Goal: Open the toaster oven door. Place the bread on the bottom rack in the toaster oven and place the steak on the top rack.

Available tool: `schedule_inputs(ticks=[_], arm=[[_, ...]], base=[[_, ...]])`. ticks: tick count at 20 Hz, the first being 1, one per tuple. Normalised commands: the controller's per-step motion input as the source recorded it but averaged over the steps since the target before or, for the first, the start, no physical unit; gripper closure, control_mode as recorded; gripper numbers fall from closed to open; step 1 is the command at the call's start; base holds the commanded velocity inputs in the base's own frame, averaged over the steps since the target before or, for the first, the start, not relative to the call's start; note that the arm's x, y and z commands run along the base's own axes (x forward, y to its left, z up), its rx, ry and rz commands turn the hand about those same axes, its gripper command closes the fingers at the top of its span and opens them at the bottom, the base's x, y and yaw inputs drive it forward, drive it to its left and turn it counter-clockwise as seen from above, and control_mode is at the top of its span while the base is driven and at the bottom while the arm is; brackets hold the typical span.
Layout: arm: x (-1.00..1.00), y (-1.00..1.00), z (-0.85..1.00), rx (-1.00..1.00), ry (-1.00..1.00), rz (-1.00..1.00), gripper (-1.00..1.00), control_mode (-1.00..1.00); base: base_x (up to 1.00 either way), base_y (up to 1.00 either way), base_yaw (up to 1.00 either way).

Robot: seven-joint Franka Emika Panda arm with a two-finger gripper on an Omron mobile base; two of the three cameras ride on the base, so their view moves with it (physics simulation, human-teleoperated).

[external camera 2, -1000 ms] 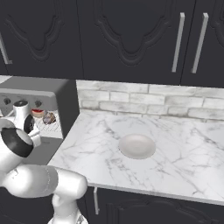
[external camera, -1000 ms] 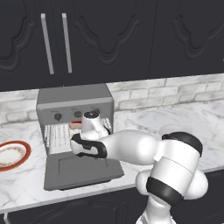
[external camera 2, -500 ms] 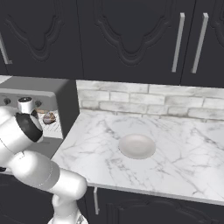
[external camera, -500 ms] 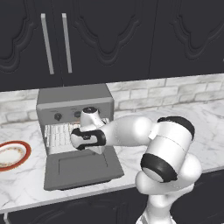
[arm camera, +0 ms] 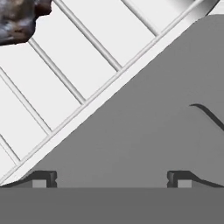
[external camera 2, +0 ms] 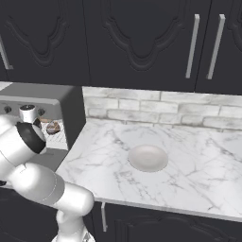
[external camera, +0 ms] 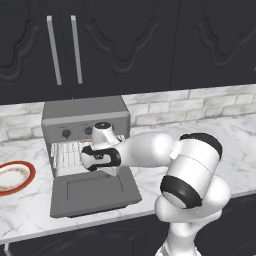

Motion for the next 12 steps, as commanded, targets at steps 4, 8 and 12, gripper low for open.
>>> schedule_inputs(ticks=[4,8,12], arm=[[-0.25,0.01,0.15,0.00,0.02,0.05,-1.00,-1.00],[-0.44,-0.02,0.21,-0.01,0.00,0.09,-1.00,-1.00],[-0.49,-0.12,0.29,-0.01,0.00,0.13,-1.00,-1.00]], base=[[0.00,0.00,0.00],[0.00,0.00,0.00],[0.00,0.00,0.00]])
